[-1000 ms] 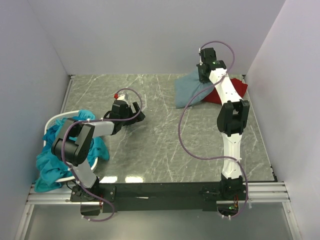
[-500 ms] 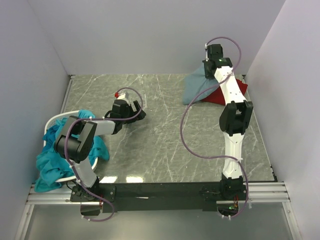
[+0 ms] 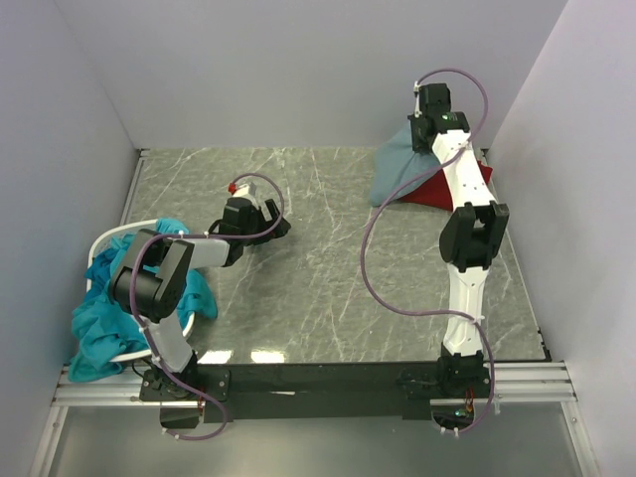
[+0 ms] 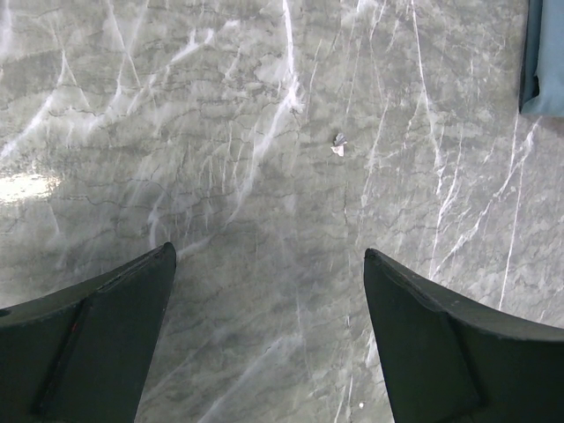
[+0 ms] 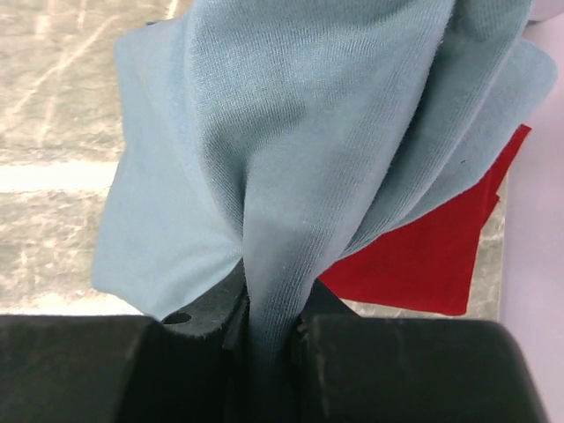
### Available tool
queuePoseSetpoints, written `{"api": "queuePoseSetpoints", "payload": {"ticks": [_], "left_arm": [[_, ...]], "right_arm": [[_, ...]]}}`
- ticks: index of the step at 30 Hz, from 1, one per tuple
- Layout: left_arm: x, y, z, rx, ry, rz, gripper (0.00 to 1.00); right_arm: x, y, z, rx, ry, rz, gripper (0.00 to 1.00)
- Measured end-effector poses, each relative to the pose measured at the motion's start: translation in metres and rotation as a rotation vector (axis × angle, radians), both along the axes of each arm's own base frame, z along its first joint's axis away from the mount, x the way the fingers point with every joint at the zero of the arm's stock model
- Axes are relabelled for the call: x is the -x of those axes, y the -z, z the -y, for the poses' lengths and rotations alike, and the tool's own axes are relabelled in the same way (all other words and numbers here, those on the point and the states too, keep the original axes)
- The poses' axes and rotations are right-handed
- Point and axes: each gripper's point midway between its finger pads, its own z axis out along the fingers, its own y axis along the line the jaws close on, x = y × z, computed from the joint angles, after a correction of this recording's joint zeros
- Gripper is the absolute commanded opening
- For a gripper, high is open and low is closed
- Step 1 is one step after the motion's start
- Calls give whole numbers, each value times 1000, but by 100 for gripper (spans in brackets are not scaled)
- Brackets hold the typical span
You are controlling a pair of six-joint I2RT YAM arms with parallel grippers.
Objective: Fold and stack the t-shirts
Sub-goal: Neatly place the folded tshirt to the corner
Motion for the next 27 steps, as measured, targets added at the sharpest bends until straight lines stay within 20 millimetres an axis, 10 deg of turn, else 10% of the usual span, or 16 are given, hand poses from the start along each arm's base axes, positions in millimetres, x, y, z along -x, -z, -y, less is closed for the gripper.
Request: {"api": "queuePoseSetpoints", "payload": {"ticks": [14,27], "left_arm": [[-2,-1,3,14,12,10,95],[-2,-1,3,14,12,10,95]], "right_arm": [[9,-50,8,-49,-7,91,0],[10,-49,36,-68,27,89,0]]}}
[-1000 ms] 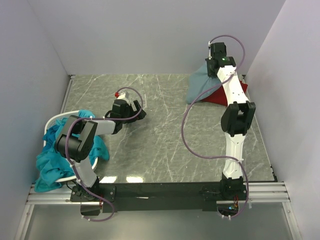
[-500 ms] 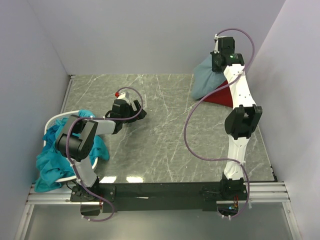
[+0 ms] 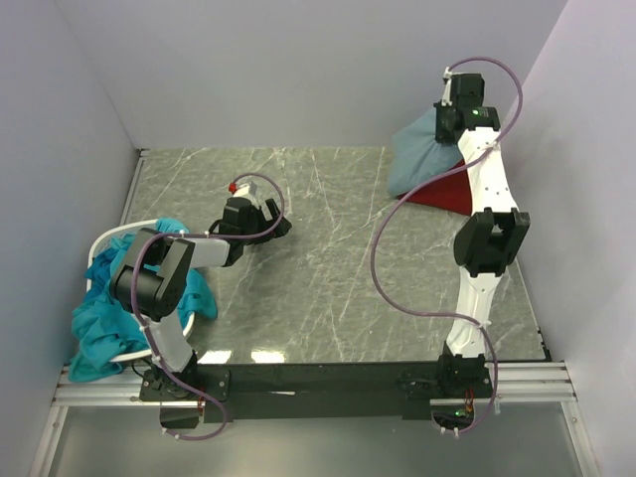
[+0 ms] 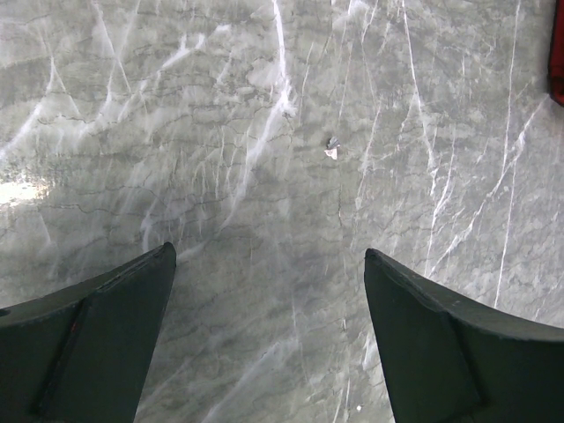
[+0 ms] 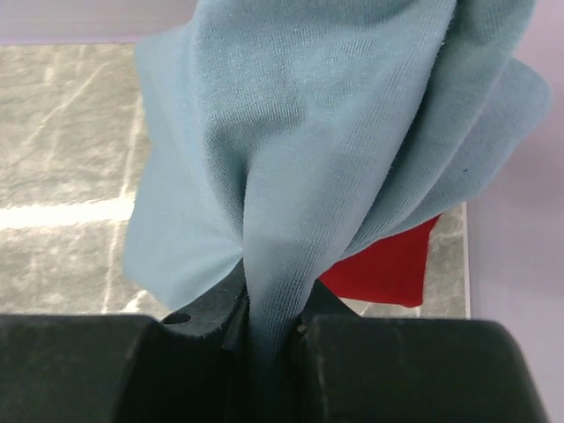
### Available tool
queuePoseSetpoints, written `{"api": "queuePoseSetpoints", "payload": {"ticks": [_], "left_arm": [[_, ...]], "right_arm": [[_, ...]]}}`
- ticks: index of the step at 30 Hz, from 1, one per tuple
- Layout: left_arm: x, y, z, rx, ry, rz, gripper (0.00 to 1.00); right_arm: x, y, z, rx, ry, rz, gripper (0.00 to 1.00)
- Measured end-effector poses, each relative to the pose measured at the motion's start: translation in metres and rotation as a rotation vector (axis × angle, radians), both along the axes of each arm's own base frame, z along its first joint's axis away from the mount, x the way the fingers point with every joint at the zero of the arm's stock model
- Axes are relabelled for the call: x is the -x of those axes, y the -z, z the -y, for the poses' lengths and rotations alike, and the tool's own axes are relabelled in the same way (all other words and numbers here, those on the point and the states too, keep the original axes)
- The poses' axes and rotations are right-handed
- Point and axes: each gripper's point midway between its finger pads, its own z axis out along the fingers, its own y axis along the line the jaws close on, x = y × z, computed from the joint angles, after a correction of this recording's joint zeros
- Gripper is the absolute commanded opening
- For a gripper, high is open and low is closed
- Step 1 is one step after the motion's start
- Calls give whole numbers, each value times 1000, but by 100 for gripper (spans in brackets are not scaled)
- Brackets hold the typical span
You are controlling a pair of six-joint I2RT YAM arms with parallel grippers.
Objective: Fold and stack the t-shirts
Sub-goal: Neatly place the folded tshirt to the corner
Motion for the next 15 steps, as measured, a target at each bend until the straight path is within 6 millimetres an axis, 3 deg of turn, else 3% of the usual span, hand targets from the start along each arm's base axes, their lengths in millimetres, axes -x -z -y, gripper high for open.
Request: {"api": "queuePoseSetpoints", "payload": {"ticks": [6,11,13,15], "left_arm": [[1,-1,0,1,0,2,95],[16,-1,-5,-5,2,-15,95],[20,-1,-6,-9,4,-21,95],[23,-1,-7,-13,6,-30,95]], "right_arm": [[-2,15,37,-4,58,-14,0],[-9,50,63,-1,99,-63,2],[-13,65,69,0,106,-85,31],[-16,79,75,1,119,-98,73]]}}
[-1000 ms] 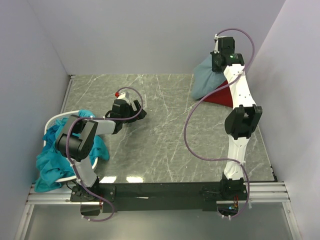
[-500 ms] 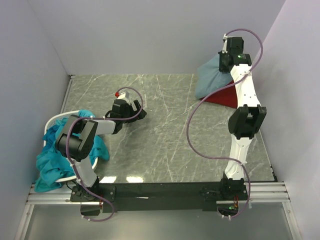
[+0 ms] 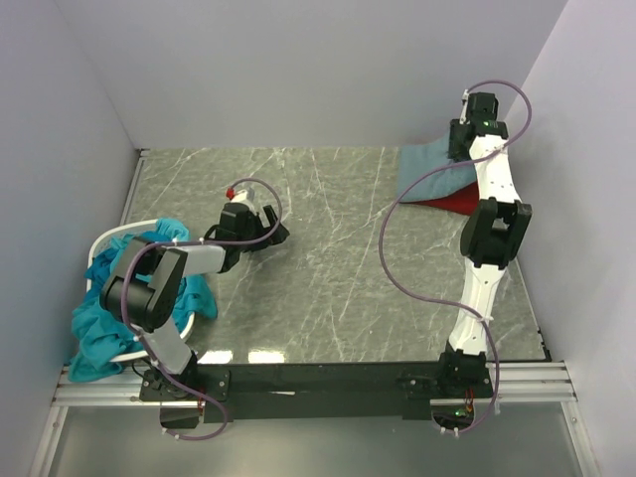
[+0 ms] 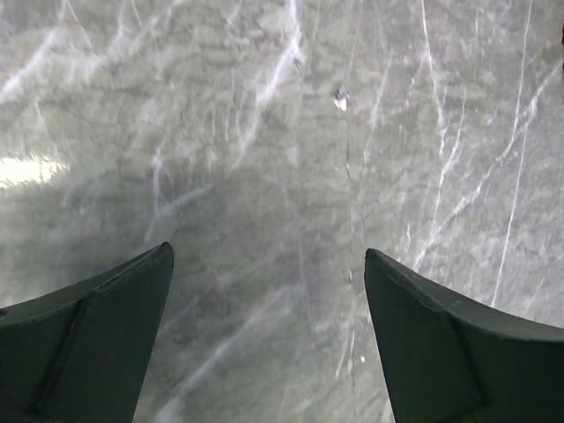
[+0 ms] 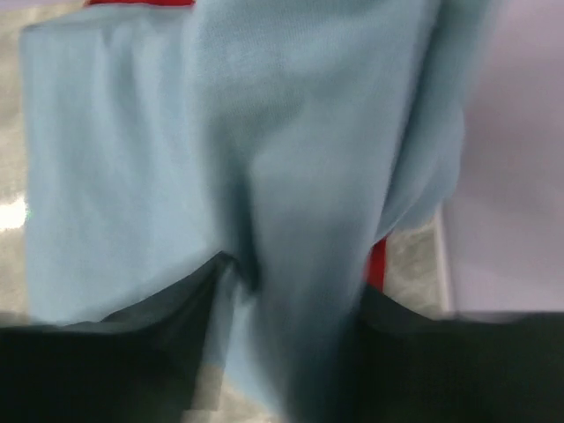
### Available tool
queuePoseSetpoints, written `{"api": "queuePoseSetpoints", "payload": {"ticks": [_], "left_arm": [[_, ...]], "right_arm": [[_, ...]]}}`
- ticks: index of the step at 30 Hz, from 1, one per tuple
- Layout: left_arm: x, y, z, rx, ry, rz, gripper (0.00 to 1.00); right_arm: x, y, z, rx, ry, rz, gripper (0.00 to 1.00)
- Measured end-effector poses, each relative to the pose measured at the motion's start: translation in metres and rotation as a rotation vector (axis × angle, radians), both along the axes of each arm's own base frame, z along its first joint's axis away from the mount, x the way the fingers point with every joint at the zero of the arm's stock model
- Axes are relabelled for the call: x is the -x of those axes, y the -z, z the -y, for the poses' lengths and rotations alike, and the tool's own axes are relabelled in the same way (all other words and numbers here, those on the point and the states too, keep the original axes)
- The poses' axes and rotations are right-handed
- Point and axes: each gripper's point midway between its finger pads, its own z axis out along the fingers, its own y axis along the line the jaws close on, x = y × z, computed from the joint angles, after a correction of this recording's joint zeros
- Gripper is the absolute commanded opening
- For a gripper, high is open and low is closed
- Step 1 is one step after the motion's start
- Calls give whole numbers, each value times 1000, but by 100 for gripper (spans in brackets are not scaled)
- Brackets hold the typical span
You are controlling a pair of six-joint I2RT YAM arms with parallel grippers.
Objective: Fold and stack the t-shirts
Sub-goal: Neatly place the folded tshirt to the corner, then reset both grippers
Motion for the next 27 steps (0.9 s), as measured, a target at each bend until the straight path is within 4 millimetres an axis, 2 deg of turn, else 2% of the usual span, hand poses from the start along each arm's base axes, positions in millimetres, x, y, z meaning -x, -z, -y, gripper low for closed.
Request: {"api": "queuePoseSetpoints", "payload": {"ticks": [3,8,12,15,18,22,24,27], "left_arm": [[6,-3,2,-8,9,-8,95],[10,-25,5,-9,16,33,96],[8,-52,4,10,9,93,96],[7,-70,2,19,-5,136,96],[10,-89,-4,24,-27,179,96],[21,-108,-15,20,-62,219,96],[27,-120,-22,20,-84,247,96],[39,-141,-32,29,-115,300,97]], "right_arm": [[-2,12,9,17,31,-13,84],[1,11,16,13,86,15,87],[28,9,6,-33,128,25,88],[53,-14,-6,-48,148,80,89],[86,-48,-40,-38,119,176,90],[123,-88,-120,-76,-24,333,90],[143,-93,-150,-110,-90,381,90],[175,-81,-174,-162,-142,401,91]]}}
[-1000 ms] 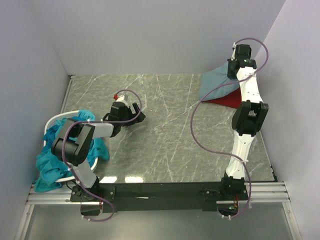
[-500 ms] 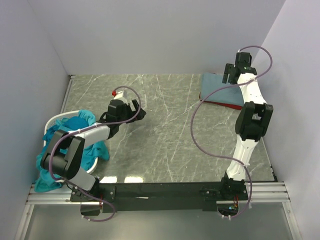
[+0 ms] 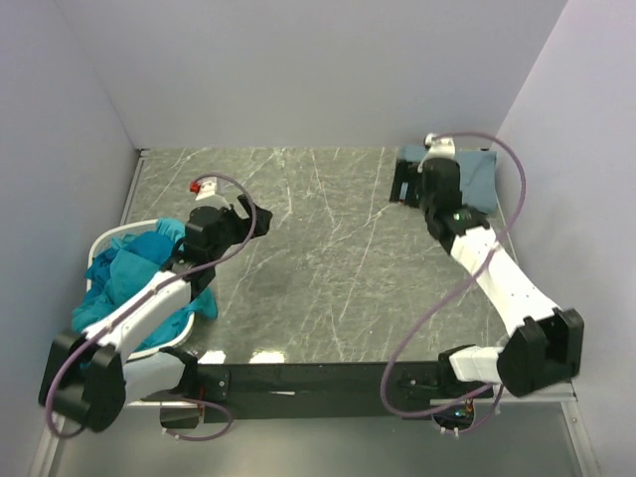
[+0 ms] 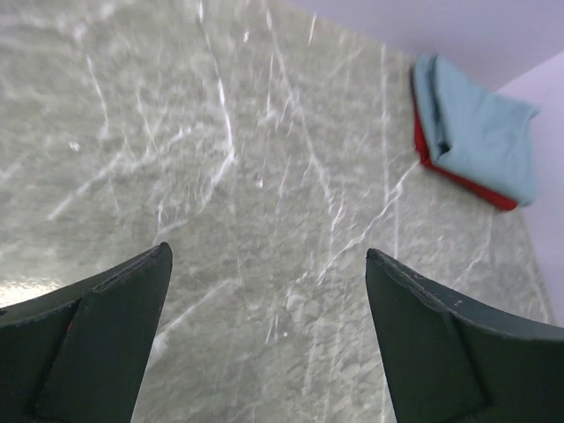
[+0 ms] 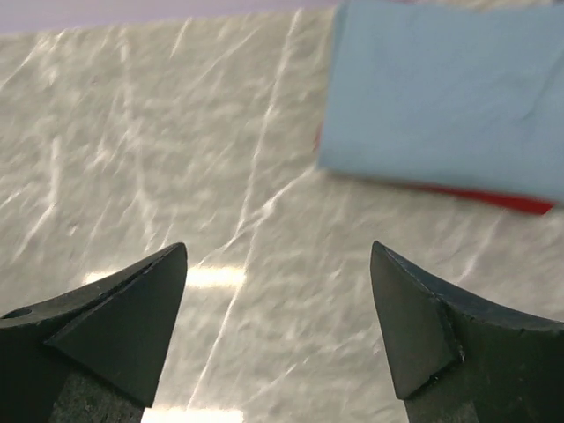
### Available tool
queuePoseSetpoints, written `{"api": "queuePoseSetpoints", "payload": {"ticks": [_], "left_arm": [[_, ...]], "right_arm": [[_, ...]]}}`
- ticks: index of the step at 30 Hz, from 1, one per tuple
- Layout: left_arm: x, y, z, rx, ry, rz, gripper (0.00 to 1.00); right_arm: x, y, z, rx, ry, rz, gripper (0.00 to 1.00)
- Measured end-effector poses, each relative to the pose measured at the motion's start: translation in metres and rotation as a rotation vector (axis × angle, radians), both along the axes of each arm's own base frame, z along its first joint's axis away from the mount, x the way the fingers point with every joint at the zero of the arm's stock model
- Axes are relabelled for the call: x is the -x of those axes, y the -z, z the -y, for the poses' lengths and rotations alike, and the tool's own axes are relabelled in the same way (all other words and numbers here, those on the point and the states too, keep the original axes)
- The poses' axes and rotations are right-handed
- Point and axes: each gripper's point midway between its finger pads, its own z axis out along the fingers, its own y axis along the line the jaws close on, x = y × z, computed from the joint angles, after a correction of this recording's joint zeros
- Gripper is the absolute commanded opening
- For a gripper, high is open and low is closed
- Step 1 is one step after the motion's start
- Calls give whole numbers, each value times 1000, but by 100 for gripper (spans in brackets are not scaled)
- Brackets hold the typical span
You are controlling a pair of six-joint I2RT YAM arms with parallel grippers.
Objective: Fold and stack the t-shirts
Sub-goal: Reset both grippers
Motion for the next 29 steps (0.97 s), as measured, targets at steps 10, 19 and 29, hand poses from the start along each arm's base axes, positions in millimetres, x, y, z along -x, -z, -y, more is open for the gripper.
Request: {"api": "queuePoseSetpoints", "payload": {"ticks": [10,19,29], "left_arm": [[42,-39,-44,13,-143,132,99],[61,-16,-73,-41,-252,78,99],[65,-2,-83,-82,-296,33,99]], "right_arm": [[74,64,-41,-168,-173,3,91],[89,73,-40,-202,-189,48,91],[89,63,-43,-226,-208,89,91]]}}
